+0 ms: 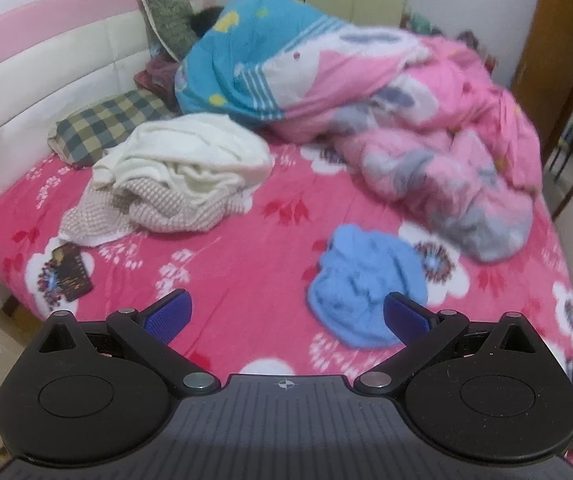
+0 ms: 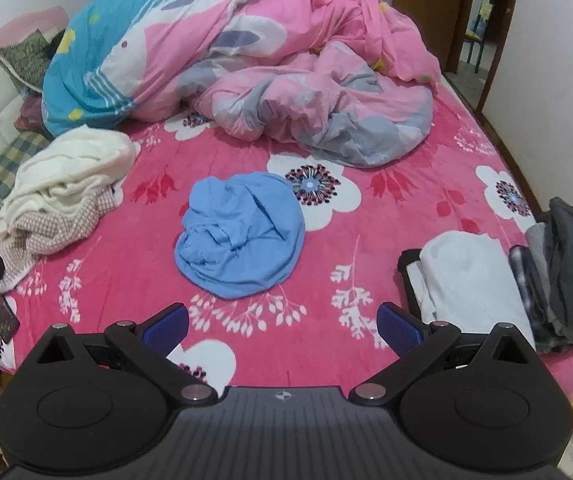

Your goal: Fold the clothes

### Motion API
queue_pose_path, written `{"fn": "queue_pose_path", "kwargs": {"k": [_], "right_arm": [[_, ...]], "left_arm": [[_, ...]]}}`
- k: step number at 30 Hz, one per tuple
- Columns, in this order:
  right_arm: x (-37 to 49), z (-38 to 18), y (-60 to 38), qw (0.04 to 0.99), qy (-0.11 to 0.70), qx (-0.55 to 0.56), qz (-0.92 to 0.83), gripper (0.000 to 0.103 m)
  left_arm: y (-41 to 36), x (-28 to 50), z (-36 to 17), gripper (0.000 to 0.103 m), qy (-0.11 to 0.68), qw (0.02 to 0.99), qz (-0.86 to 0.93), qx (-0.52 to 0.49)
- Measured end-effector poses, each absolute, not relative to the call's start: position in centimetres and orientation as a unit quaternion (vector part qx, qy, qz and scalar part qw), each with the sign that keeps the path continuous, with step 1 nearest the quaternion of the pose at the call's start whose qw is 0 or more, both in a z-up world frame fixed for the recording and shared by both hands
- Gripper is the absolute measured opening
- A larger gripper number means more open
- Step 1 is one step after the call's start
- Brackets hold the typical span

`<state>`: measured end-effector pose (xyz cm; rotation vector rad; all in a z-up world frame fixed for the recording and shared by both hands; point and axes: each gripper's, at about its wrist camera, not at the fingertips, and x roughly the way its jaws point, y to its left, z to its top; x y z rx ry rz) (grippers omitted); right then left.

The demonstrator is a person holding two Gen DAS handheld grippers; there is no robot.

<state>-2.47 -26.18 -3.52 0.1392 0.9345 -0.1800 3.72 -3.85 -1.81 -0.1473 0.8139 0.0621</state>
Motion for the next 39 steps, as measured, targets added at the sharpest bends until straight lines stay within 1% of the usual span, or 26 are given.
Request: {"fn": "queue_pose_path", "kwargs": {"k": [5, 8, 12, 18, 19, 20, 22, 23, 24, 25, 26, 27, 28, 30, 31, 33, 37, 38, 39], "right_arm": [[-2.3, -5.3, -27.9, 0.913, 0.399, 0.055, -0.073, 0.103], [-2.2, -6.3, -29.0, 0.927, 0.367, 0.047, -0.065, 0.103], [0.5, -9.2, -29.5, 0.945, 0.324, 0.026, -0.032, 0.103], [7.9, -15.8, -28.2, 0.954, 0.301, -0.009, -0.002, 0.102], [9.4, -17.0, -27.8, 0.953, 0.303, -0.013, -0.003, 0.099], [10.9, -18.3, -27.3, 0.951, 0.308, -0.015, -0.002, 0.090], [13.4, -20.5, -26.3, 0.946, 0.325, -0.017, -0.008, 0.078], [14.6, -21.6, -25.9, 0.943, 0.334, -0.017, -0.011, 0.075], [15.7, -22.7, -25.4, 0.939, 0.342, -0.017, -0.015, 0.071], [16.9, -23.7, -25.0, 0.936, 0.351, -0.018, -0.018, 0.069], [18.1, -24.8, -24.5, 0.933, 0.360, -0.018, -0.022, 0.066], [19.2, -25.9, -24.1, 0.929, 0.368, -0.018, -0.025, 0.061], [20.4, -26.9, -23.6, 0.926, 0.377, -0.018, -0.028, 0.051], [22.8, -29.1, -22.7, 0.918, 0.394, -0.019, -0.035, 0.042], [23.7, -29.6, -22.5, 0.914, 0.404, -0.018, -0.039, 0.034], [22.0, -32.3, -22.0, 0.904, 0.427, -0.007, -0.039, 0.034], [21.9, -33.9, -21.5, 0.889, 0.453, -0.035, -0.048, 0.034], [21.8, -34.3, -21.5, 0.886, 0.458, -0.041, -0.055, 0.034], [21.6, -34.7, -21.6, 0.883, 0.462, -0.046, -0.063, 0.030]], "left_arm": [[-3.6, 5.5, -4.0, 0.103, 0.391, 0.915, 0.035, -0.095], [-3.5, 7.5, -6.5, 0.103, 0.411, 0.905, 0.032, -0.103], [-3.6, 10.8, -10.9, 0.103, 0.417, 0.903, 0.033, -0.095], [-3.9, 16.4, -19.2, 0.102, 0.402, 0.914, -0.004, -0.055], [-4.0, 17.7, -20.6, 0.101, 0.401, 0.915, -0.012, -0.043], [-4.2, 18.9, -21.9, 0.099, 0.398, 0.916, -0.018, -0.030], [-4.5, 21.4, -23.9, 0.097, 0.389, 0.920, -0.039, -0.003], [-4.7, 22.6, -24.9, 0.092, 0.385, 0.922, -0.049, 0.011], [-4.9, 23.8, -25.9, 0.081, 0.380, 0.923, -0.060, 0.024], [-5.2, 24.9, -26.7, 0.076, 0.376, 0.923, -0.079, 0.036], [-5.4, 25.9, -27.4, 0.069, 0.374, 0.921, -0.099, 0.045], [-5.9, 27.1, -28.5, 0.065, 0.376, 0.916, -0.128, 0.055], [-6.2, 28.1, -29.4, 0.054, 0.379, 0.911, -0.149, 0.060], [-6.7, 29.7, -30.8, 0.052, 0.380, 0.904, -0.185, 0.070], [-7.0, 30.2, -31.4, 0.052, 0.377, 0.901, -0.199, 0.077], [-7.6, 31.0, -32.6, 0.052, 0.377, 0.893, -0.230, 0.090], [-7.7, 31.9, -35.4, 0.053, 0.389, 0.869, -0.283, 0.113], [-8.0, 31.9, -35.8, 0.053, 0.387, 0.865, -0.294, 0.126], [-8.3, 31.8, -36.3, 0.053, 0.386, 0.860, -0.303, 0.139]]}}
